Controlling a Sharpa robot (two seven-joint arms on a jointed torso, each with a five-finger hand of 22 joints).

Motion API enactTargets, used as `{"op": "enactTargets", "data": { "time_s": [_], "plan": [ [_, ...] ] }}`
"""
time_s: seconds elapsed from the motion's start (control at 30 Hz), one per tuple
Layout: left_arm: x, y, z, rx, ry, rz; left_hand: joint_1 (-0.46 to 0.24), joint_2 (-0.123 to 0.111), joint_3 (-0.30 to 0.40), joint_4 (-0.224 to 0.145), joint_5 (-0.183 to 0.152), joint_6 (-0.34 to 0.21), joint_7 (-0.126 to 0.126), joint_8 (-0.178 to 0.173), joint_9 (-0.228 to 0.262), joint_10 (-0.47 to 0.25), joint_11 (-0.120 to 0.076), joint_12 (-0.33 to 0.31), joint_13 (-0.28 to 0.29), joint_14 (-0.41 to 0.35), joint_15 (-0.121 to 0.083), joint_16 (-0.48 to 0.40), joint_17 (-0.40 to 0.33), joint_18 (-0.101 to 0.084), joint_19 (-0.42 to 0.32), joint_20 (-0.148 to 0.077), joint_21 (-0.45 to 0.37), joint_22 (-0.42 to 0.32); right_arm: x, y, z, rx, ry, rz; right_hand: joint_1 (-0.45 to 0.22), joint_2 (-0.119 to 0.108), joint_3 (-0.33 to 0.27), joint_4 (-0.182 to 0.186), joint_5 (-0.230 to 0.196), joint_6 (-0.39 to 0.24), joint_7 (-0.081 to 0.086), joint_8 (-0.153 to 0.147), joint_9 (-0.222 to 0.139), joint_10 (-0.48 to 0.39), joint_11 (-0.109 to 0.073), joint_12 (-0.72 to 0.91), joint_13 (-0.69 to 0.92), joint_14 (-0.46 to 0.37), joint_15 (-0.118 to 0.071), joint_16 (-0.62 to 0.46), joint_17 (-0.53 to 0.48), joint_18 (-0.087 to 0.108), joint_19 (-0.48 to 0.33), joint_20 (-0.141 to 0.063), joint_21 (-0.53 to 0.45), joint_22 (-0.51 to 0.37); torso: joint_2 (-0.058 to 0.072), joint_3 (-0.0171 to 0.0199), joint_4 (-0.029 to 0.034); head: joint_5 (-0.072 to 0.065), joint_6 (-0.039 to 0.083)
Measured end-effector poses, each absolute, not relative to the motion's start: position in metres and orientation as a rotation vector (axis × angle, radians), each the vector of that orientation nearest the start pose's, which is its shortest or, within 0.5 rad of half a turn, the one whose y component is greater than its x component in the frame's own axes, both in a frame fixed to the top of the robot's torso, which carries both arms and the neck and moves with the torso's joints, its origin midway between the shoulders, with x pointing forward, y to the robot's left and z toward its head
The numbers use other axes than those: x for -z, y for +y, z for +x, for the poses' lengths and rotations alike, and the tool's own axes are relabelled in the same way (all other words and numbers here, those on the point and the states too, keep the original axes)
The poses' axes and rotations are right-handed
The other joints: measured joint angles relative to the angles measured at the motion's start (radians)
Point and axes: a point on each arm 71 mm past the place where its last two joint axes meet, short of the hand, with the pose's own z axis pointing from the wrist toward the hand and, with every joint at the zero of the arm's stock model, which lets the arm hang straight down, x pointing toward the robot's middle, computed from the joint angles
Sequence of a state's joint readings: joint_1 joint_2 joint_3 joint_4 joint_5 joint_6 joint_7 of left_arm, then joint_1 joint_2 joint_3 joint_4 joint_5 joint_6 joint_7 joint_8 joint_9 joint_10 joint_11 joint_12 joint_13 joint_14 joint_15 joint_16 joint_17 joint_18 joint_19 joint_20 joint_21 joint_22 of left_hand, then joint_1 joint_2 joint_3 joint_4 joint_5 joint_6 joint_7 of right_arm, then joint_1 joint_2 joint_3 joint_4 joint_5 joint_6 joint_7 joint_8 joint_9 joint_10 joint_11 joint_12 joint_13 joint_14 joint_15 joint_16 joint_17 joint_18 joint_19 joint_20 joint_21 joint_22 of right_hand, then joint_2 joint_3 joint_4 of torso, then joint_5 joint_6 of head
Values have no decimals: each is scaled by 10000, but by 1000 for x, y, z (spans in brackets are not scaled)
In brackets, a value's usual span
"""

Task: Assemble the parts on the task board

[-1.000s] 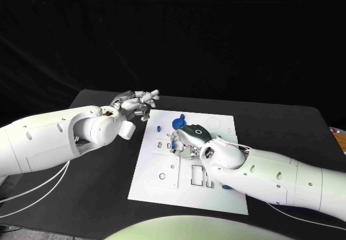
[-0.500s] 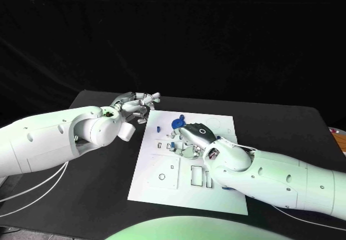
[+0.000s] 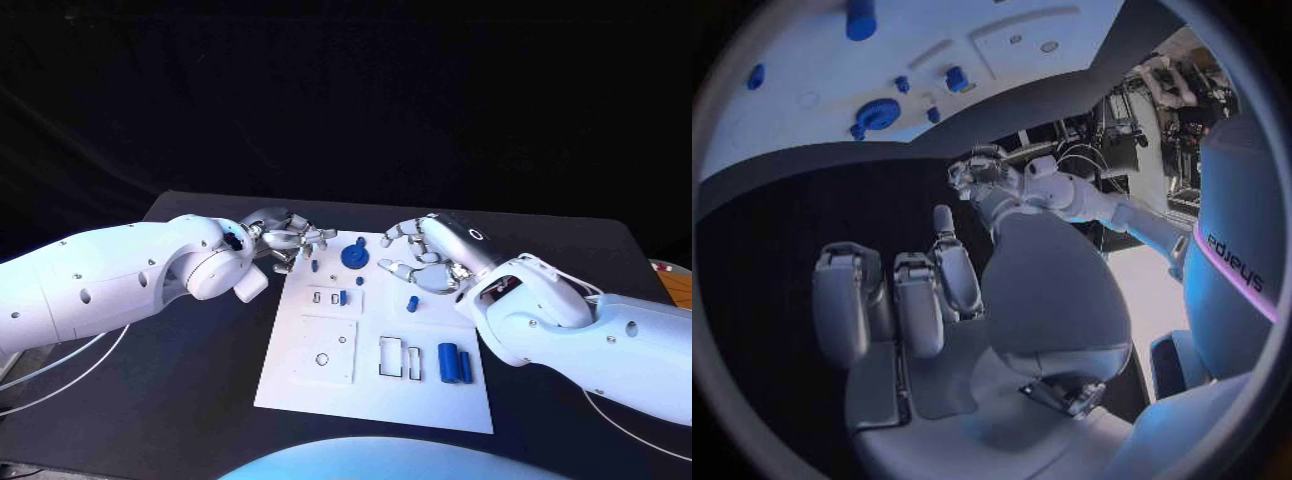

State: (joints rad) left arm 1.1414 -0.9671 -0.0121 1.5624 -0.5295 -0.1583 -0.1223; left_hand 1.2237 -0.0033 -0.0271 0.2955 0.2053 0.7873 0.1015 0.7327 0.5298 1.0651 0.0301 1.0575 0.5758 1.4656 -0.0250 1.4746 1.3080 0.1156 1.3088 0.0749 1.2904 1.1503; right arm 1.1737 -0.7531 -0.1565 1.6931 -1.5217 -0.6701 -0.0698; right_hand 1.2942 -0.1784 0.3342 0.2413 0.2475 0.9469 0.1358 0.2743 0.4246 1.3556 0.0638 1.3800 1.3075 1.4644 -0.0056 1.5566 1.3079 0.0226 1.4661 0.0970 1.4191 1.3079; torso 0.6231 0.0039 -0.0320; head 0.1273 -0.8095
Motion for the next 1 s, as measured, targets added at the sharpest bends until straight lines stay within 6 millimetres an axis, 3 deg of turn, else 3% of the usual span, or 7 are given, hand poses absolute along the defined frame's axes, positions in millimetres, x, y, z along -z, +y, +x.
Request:
{"op": "enactTargets", "data": {
  "time_s": [0.17, 0.3, 0.4, 0.53, 0.67, 0.77, 1.0],
  "plan": [
    [217, 245, 469, 8989, 21100, -6919, -264, 85, -186, 26, 0, 85, -85, 159, 95, 326, -88, 289, 407, 13, -54, 85, -1, -158, 213, -65, 161, 255, 185, -140, 424, -9480, 14054, -1327, 0, 0, 27, 27, 78, 35, -35, 163, 94, -80, -79, -145, 0, 24, -55, -273, 0, 29, 0, -7, -539, -1, -72, 38, -64, 64, -17],
    [212, 237, 474, 8105, 21779, -5886, -316, 137, -266, -4, 0, 178, -178, 248, 141, 644, -164, 502, 738, 0, -138, 235, -1, -160, 468, -101, 412, 588, 182, -160, 431, -9807, 14116, -247, 252, 47, 220, -80, 352, -264, 1, 272, 187, -657, -103, -796, -443, 3, -109, -720, -1, 302, -37, -115, -1545, -2, -123, 76, -92, 112, -31],
    [208, 230, 477, 7441, 22180, -5176, -235, 218, -335, -16, 0, 412, -341, 454, 275, 1352, -316, 1115, 1766, 30, -287, 575, -1, -472, 1118, -221, 1116, 1476, 178, -174, 438, -10120, 14082, 746, 299, -8, 411, -107, 428, -566, 55, 388, 276, -1663, -46, -2062, -1792, 3, -109, -1631, -361, 653, -608, -103, -3450, -2, -144, 95, -96, 131, -47],
    [204, 220, 481, 6643, 22607, -4369, -232, 222, -406, -3, 0, 425, -354, 459, 306, 1511, -337, 1279, 2122, -5, -323, 627, -1, -471, 1232, -270, 1272, 1579, 174, -191, 445, -10377, 13979, 2012, 381, -89, 737, -202, 1091, -888, 128, 466, 348, -2860, 10, -3767, -3631, -207, -93, -2952, -1807, 948, -1301, -89, -5938, -23, -161, 107, -91, 150, -57],
    [204, 212, 483, 6086, 22854, -3877, -298, 287, -568, 22, 0, 424, -354, 400, 315, 2152, -337, 2029, 3457, -5, -322, 627, -2, -472, 1244, -281, 1272, 1579, 173, -200, 450, -10511, 13927, 2811, 324, -146, 916, -224, 1124, -1061, 192, 537, 378, -3652, 37, -4973, -5003, -761, -45, -4533, -3393, 1327, -2015, -45, -8622, -1072, -175, 107, -73, 151, -72],
    [204, 206, 485, 5681, 22997, -3619, -356, 346, -598, -2, 0, 424, -354, 395, 315, 2185, -337, 2087, 3585, -5, -322, 627, -2, -470, 1243, -281, 1272, 1579, 173, -205, 453, -10572, 13894, 3293, 248, -222, 990, -246, 1023, -1231, 261, 543, 378, -3761, 108, -5329, -5458, -1169, 5, -5686, -4411, 1478, -2439, 1, -10278, -1918, -187, 106, -53, 155, -92],
    [209, 191, 488, 4971, 23459, -3203, -607, 504, -874, -2, 0, 310, -241, 45, 156, 1883, -261, 1915, 3235, -5, -322, 627, -2, -471, 1167, -233, 1191, 1579, 172, -215, 462, -10582, 13813, 4143, 247, -223, 1348, -376, 951, -1274, 163, 463, 122, -3652, 0, -6357, -6647, -1640, -39, -8100, -5921, 1478, -2498, 27, -11446, -3082, -210, 110, -33, 179, -147]
  ]
}}
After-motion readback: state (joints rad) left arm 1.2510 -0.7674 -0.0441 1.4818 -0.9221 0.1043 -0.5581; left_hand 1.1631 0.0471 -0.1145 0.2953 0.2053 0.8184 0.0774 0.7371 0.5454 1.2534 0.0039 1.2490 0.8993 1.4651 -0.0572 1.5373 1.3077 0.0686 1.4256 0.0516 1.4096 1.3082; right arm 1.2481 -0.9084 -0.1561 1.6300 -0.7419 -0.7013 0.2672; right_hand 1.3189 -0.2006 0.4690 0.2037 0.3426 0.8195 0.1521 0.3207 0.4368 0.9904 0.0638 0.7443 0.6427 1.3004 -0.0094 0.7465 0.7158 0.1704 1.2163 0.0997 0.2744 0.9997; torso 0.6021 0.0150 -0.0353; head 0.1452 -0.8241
